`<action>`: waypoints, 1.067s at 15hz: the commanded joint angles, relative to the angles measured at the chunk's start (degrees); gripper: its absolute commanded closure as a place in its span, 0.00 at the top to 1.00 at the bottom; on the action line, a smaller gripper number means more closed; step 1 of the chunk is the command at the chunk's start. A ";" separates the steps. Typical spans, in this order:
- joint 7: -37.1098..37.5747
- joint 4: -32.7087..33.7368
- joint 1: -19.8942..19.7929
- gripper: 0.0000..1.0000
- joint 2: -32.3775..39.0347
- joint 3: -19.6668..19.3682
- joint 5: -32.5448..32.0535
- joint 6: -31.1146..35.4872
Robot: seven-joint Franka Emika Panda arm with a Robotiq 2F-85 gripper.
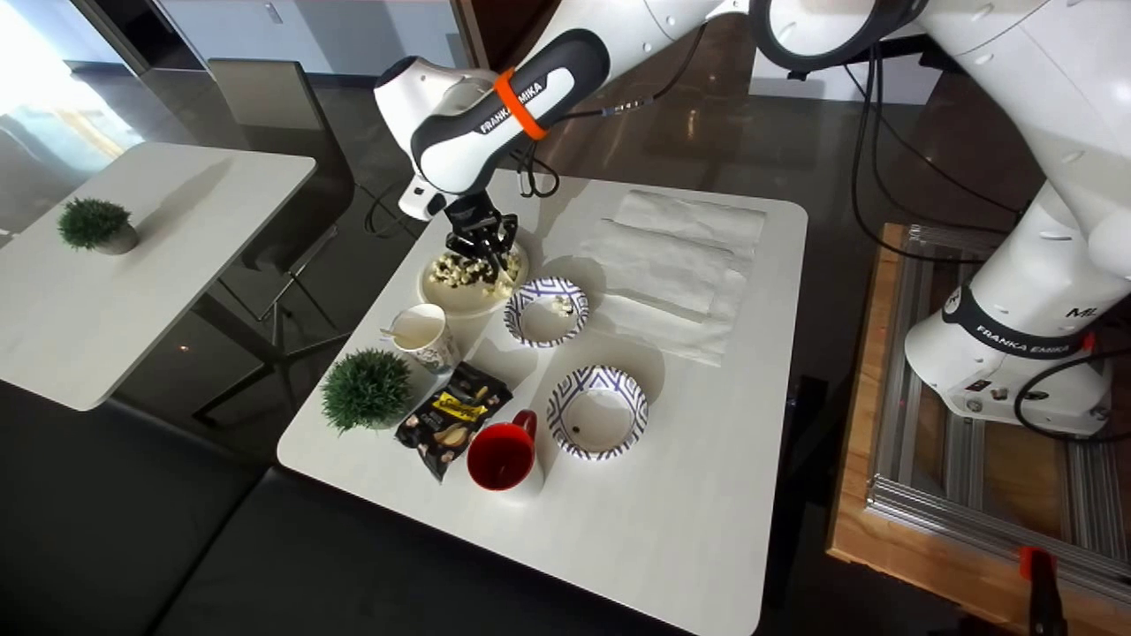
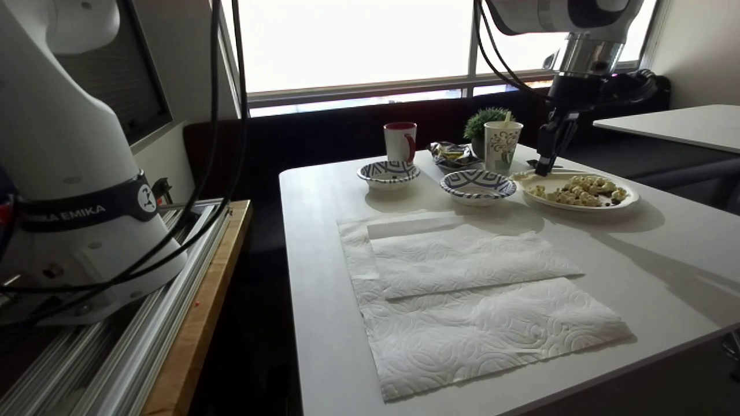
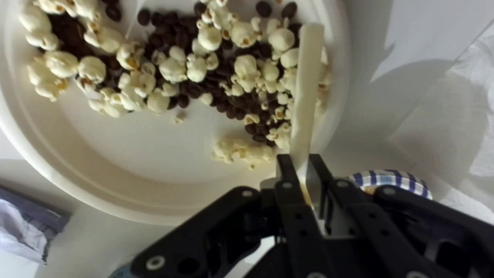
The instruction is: Transfer a spoonful of contents from the white plate to the right bowl
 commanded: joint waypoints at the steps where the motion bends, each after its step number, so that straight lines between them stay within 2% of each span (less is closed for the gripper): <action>1: -5.47 -13.18 0.70 0.03 -9.66 -3.15 4.17 3.50; 6: -11.99 -22.37 0.73 0.03 -16.28 -4.06 7.28 5.38; 12: -23.66 -29.84 -1.09 0.03 -20.01 -3.26 13.97 14.82; 16: -26.32 -34.96 -0.02 0.03 -22.34 -4.43 15.12 22.71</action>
